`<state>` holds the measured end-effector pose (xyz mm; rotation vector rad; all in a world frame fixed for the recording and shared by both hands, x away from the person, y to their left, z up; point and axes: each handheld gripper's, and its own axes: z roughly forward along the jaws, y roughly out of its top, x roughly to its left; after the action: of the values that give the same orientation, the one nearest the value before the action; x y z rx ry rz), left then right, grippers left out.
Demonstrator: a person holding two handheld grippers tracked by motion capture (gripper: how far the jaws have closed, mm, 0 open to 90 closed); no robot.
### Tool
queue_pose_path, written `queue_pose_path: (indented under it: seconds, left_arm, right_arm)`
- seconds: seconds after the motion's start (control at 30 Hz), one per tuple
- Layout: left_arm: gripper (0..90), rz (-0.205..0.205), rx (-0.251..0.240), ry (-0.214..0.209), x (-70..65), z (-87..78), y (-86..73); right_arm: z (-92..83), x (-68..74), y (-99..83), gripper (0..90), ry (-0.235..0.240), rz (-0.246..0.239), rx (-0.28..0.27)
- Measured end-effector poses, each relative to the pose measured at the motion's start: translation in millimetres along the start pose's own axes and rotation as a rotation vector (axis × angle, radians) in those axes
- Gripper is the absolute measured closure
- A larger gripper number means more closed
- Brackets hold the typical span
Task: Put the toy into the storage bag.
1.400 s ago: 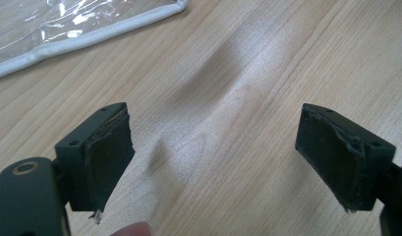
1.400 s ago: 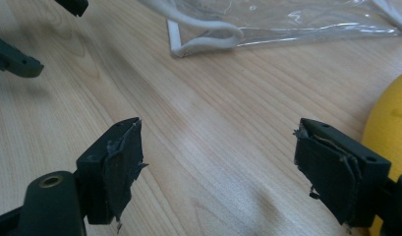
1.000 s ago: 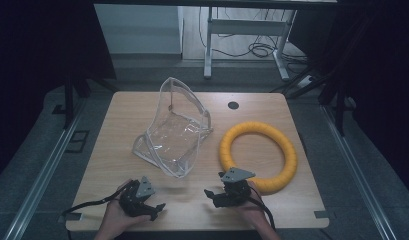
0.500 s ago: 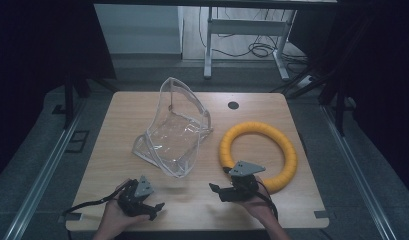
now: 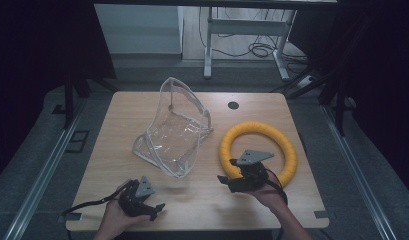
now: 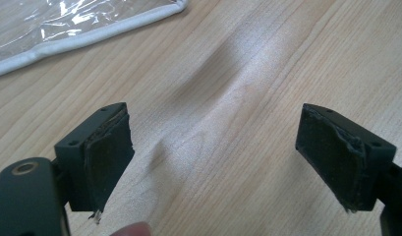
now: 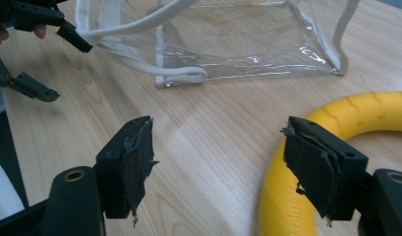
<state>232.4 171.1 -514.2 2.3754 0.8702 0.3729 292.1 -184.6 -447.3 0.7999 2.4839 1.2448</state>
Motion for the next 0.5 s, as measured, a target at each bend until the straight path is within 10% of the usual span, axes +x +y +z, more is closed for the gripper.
queue_pose_path:
  seconds: [0.5]
  left_arm:
    - [13.8,0.006,0.015,-0.007,-0.6,2.4,0.0]
  right_arm:
    - [-4.6,-22.6,9.7,27.9,0.008,-0.009,0.082]
